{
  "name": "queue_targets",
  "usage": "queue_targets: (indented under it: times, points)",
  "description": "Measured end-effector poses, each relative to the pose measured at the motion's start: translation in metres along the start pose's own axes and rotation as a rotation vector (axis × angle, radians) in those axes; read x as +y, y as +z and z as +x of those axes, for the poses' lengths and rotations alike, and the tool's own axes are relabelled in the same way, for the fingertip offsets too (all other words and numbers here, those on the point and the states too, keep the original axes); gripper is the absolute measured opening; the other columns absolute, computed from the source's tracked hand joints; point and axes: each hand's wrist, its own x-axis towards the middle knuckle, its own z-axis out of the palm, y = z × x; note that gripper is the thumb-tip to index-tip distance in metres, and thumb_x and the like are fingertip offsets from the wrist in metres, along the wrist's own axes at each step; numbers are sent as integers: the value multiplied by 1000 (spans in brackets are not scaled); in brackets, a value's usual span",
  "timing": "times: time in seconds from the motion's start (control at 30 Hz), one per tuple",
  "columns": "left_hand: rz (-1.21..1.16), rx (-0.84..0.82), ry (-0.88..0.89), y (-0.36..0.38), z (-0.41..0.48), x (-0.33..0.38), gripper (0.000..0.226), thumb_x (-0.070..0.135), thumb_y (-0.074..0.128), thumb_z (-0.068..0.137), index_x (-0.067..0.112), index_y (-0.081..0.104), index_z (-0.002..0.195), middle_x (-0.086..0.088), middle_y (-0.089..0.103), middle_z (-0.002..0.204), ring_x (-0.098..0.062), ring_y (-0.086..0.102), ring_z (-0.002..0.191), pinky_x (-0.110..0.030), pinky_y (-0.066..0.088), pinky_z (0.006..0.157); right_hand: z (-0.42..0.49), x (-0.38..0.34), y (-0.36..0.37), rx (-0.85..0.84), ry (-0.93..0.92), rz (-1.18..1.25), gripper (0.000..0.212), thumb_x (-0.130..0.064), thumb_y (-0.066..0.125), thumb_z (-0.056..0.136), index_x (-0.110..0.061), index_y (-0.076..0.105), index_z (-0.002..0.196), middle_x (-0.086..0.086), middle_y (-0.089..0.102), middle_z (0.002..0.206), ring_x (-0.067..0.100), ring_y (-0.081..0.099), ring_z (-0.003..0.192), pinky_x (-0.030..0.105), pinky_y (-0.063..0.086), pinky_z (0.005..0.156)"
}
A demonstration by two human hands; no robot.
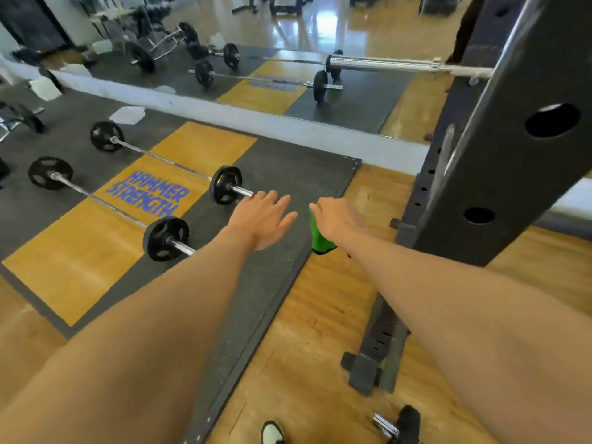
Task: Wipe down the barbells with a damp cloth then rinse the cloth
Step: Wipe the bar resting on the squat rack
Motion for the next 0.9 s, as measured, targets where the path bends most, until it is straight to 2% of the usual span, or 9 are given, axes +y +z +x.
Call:
queue_targets:
  times: [0.17,0.23,0.33,0.43,0.53,0.57,0.67,0.83,0.9]
  points:
    - [37,30,164,-6,92,-39,61,54,21,105,17,34,152,-13,46,144,-34,47,128,-49,43,98,69,3,-11,6,157,53,46,-44,32,109,-13,65,98,16,69,109,35,64,100,37,45,73]
    - [56,67,238,-17,133,-51,61,53,21,106,17,33,153,-12,45,146,-34,46,130,-49,43,99,91,5,-23,30,219,87,44,-44,33,109,-14,64,97,17,68,110,36,63,101,40,50,78]
    - [52,108,329,-38,190,-64,60,53,23,106,17,32,154,-12,43,148,-34,43,133,-49,40,103,118,7,-47,80,297,130,42,-41,34,110,-12,64,104,12,64,108,32,59,99,38,44,79]
    - [36,141,427,-51,238,-67,59,52,25,105,16,37,150,-13,45,147,-35,44,132,-49,40,102,144,13,-61,164,361,140,41,-41,35,109,-15,55,86,9,60,95,29,56,90,36,40,69]
    - [63,148,536,-49,281,-63,59,51,25,106,15,38,150,-14,46,144,-35,46,128,-47,40,100,173,28,-63,191,439,126,45,-45,37,108,-20,47,73,9,59,91,33,60,89,39,46,68]
    - [70,141,554,-48,297,-61,59,51,24,106,15,38,150,-13,46,142,-34,45,128,-47,40,100,183,34,-63,201,463,128,44,-46,37,108,-21,49,74,9,60,92,33,60,89,40,49,69]
    - [92,133,626,-40,348,-56,59,53,23,104,15,41,146,-13,49,136,-34,47,123,-48,42,97,217,52,-62,194,511,126,41,-48,36,107,-16,60,96,6,60,93,29,57,84,39,48,67]
    - [107,125,718,-37,452,-50,55,50,26,104,16,43,144,-11,50,133,-32,48,122,-48,44,97,302,94,-63,221,573,165,40,-46,36,108,-20,50,81,8,61,93,30,57,86,37,42,66]
    - [104,130,728,-39,497,-53,55,50,23,106,16,43,144,-11,51,134,-32,49,123,-48,43,98,345,107,-67,242,568,177,40,-45,35,108,-19,51,83,6,59,91,29,56,84,37,40,65]
